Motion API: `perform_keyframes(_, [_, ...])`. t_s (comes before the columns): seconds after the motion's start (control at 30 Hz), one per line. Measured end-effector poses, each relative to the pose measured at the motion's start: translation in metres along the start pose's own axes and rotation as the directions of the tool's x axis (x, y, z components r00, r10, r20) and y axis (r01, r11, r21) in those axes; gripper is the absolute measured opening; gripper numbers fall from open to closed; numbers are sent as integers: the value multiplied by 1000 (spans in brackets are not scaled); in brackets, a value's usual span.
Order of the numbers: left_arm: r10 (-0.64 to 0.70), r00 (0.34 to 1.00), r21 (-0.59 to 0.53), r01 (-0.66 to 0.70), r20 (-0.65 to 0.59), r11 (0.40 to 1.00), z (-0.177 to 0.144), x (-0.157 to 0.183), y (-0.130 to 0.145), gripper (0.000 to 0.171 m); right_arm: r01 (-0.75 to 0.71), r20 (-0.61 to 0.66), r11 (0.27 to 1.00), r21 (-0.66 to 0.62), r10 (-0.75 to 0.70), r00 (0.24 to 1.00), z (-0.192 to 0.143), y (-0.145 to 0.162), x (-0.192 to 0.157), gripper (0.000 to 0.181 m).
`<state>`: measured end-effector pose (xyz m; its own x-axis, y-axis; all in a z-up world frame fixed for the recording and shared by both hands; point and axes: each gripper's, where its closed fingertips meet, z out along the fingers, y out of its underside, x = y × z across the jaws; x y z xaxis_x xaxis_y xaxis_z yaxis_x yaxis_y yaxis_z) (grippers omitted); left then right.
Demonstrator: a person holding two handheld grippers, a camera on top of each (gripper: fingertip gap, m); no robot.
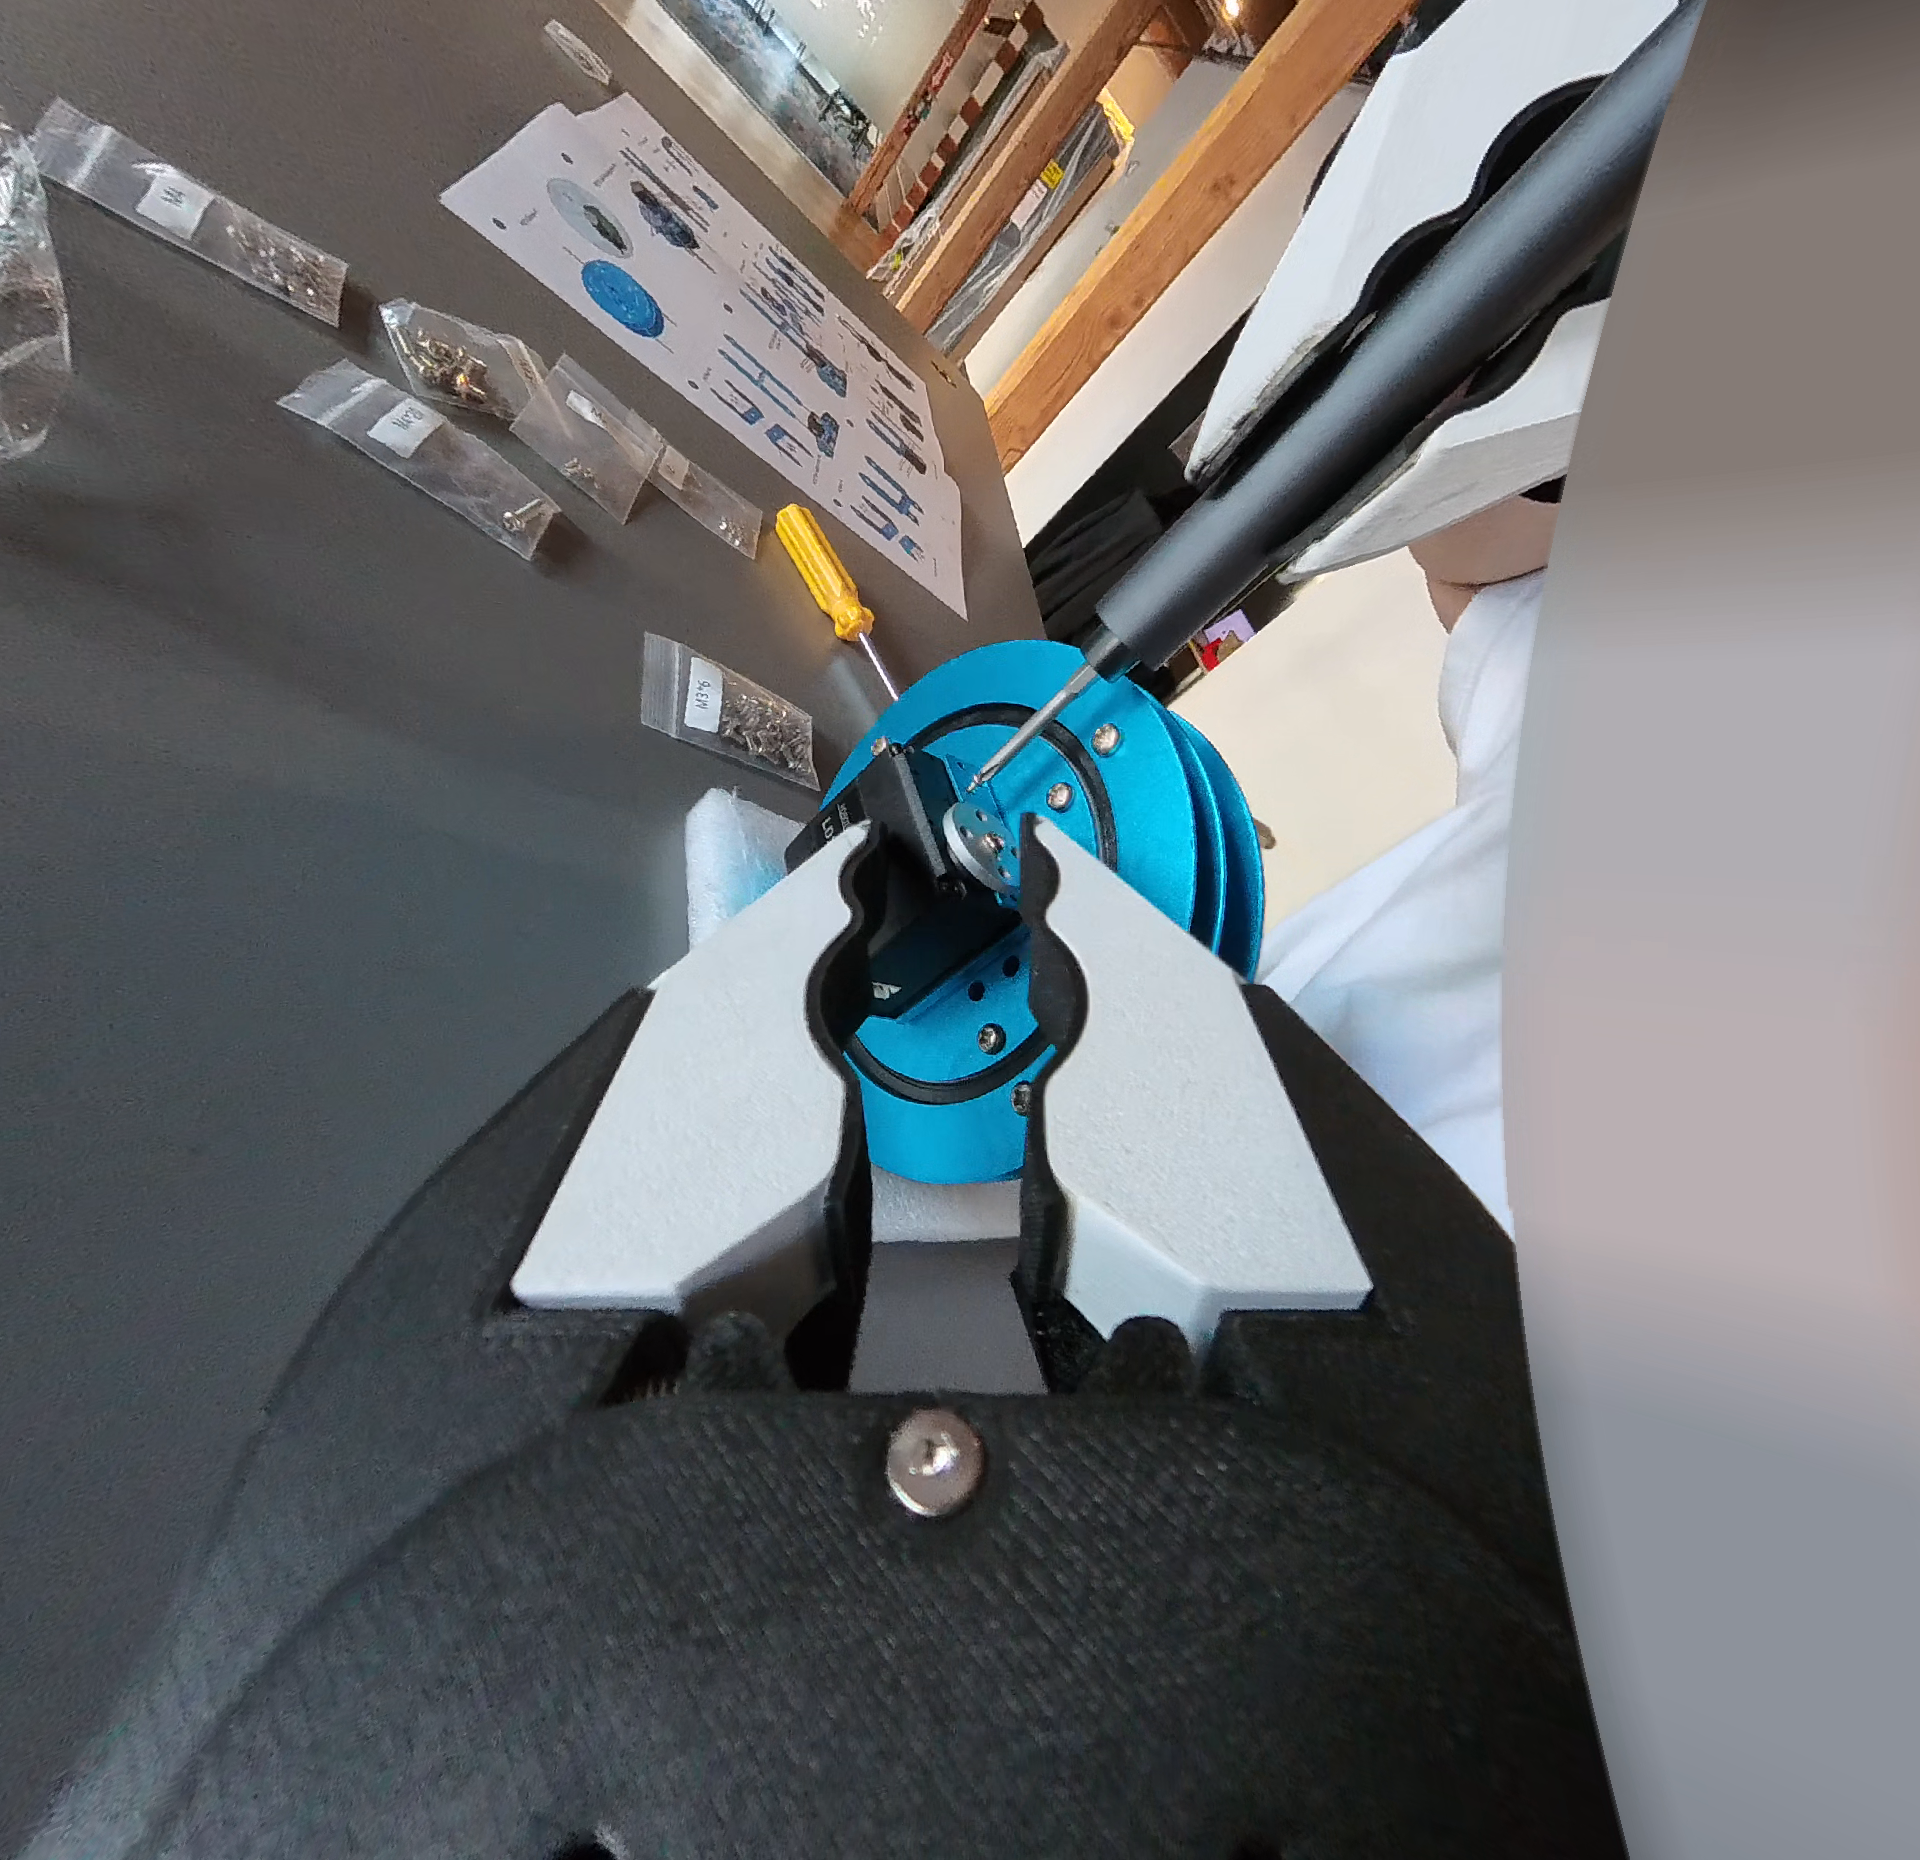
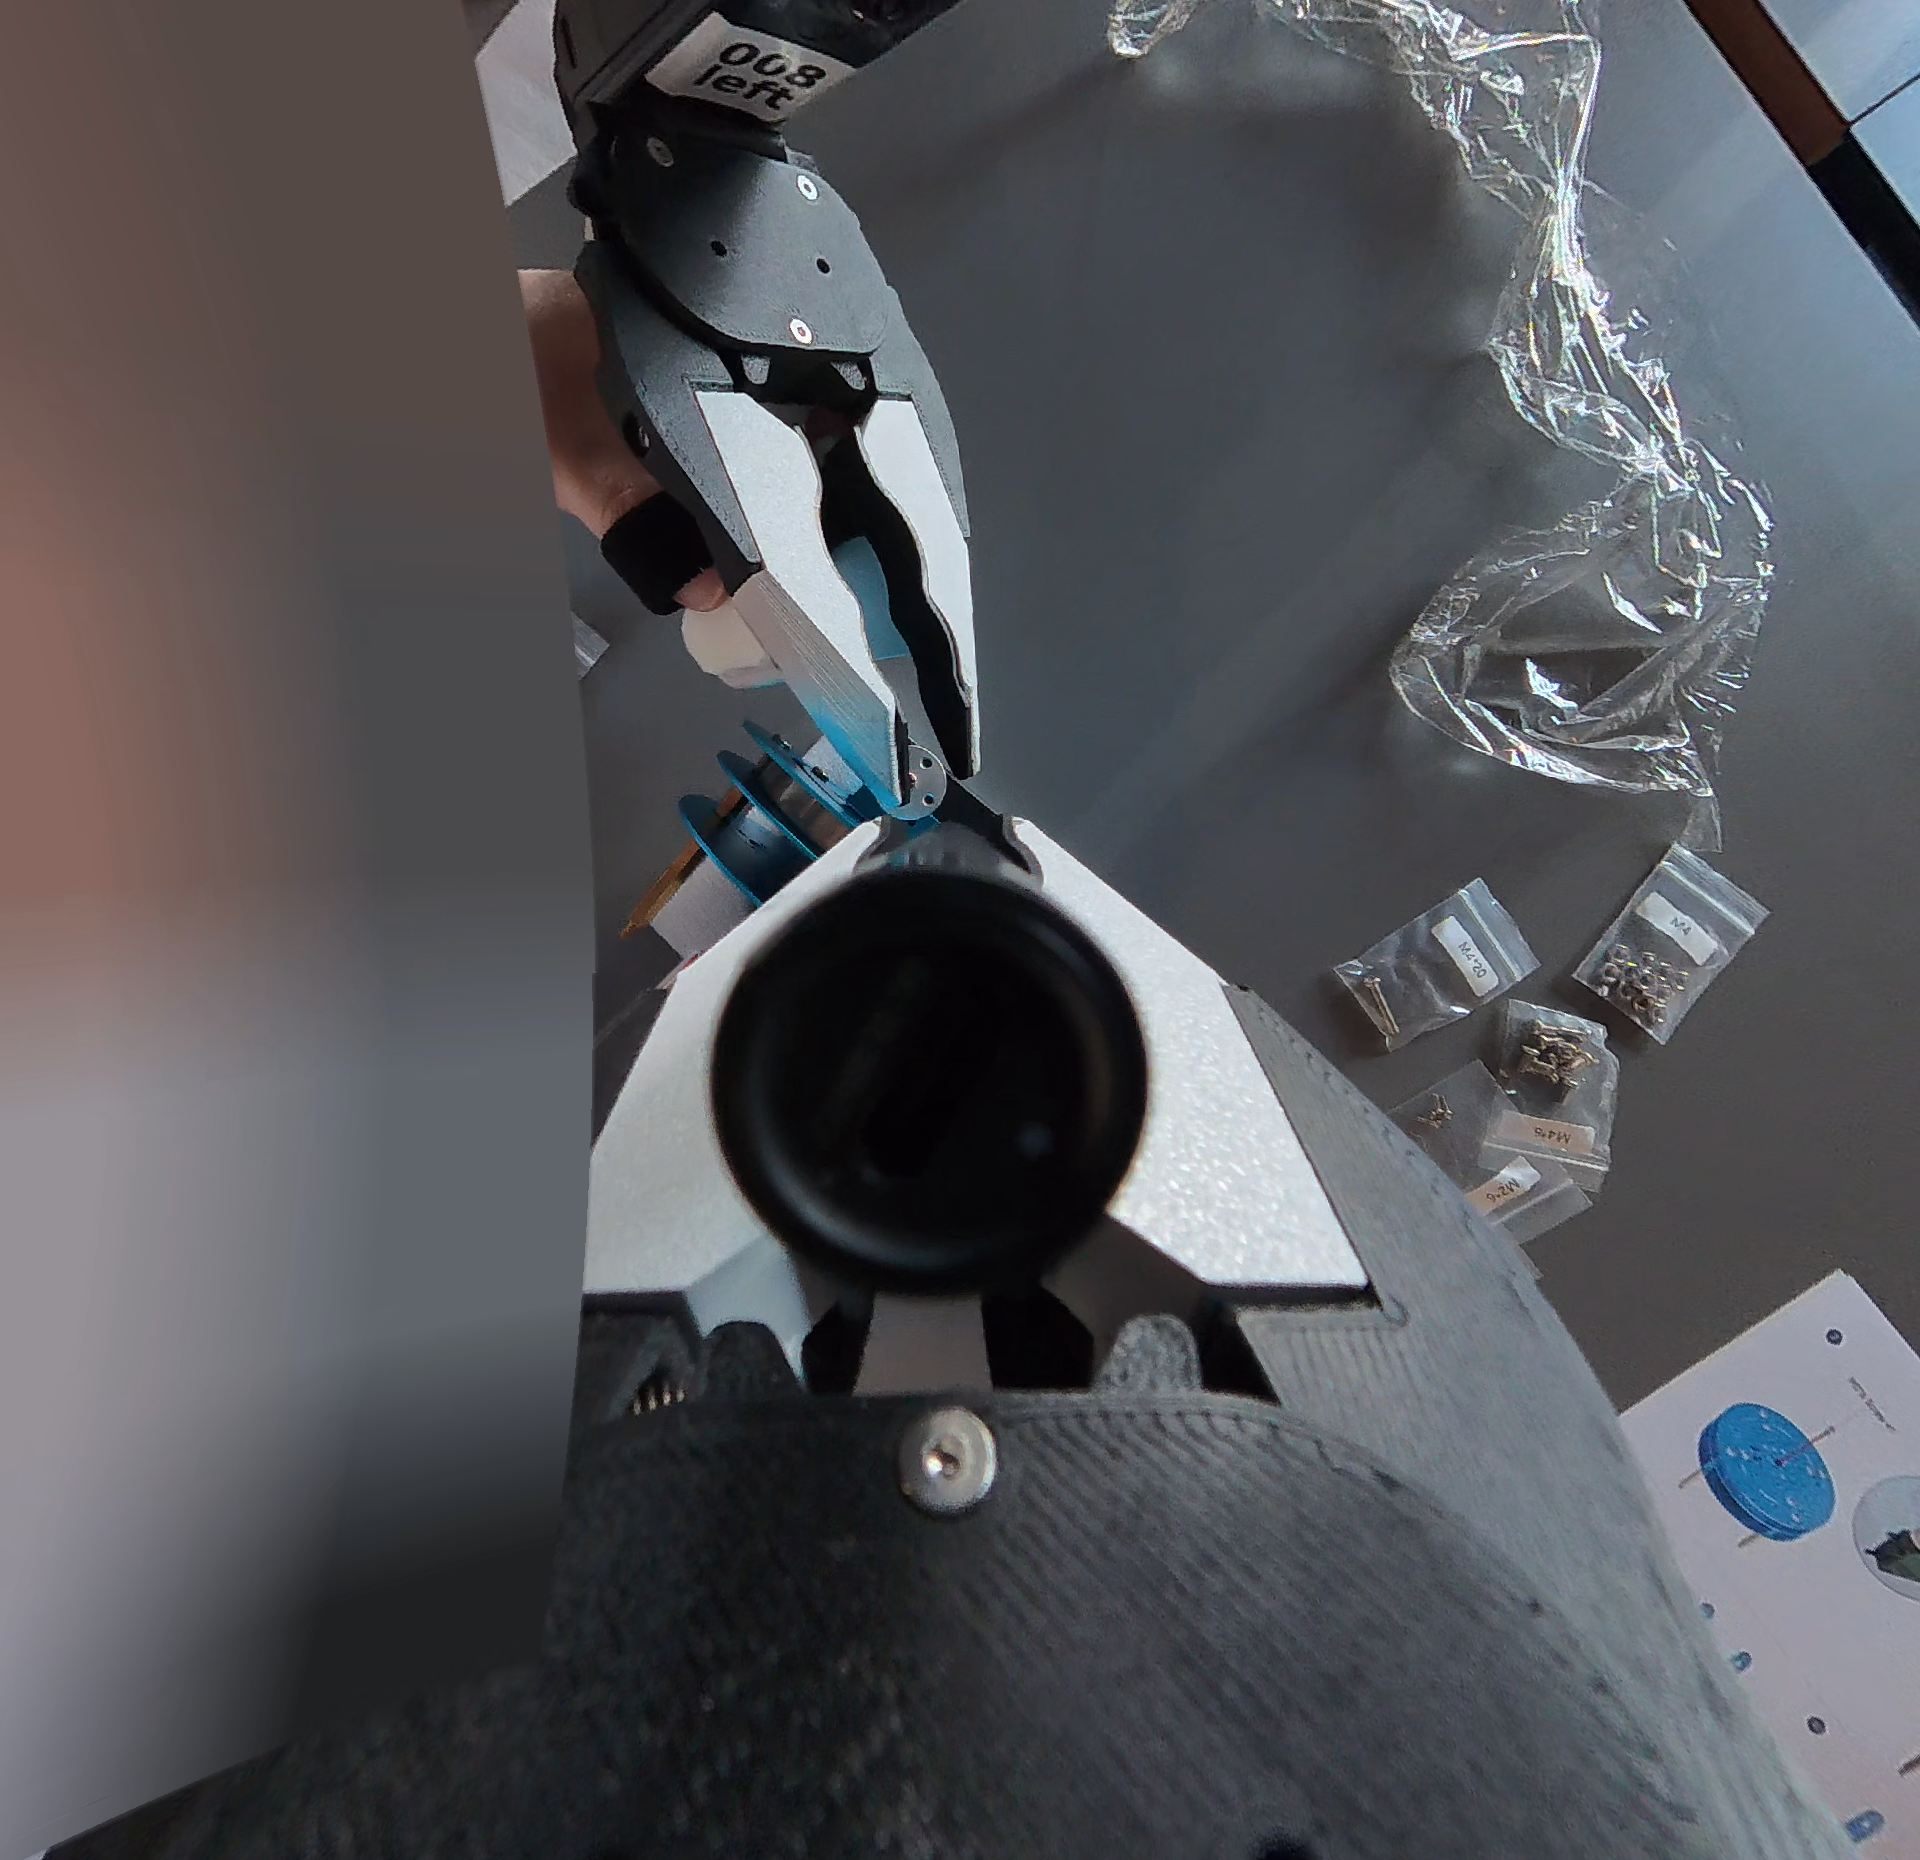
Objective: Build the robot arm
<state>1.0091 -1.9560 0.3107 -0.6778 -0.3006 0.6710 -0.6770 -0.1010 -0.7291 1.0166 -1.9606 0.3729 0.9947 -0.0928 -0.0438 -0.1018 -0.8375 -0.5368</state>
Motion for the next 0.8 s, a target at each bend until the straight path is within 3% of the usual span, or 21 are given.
perform_keyframes(0.13, [3,1000,-19,-3,27,1000,-1,1,3,29,-3,1,1000,-2,3,1000,0,-1,1,49])
perform_keyframes(0.23, [0,999,-9,0,35,1000,-3,3,4,32,-5,7,1000,-4,5,1000,1,-1,0,17])
perform_keyframes(0.8, [-21,997,33,19,80,999,-9,12,10,39,48,0,999,-22,-48,999,4,-5,-3,18])
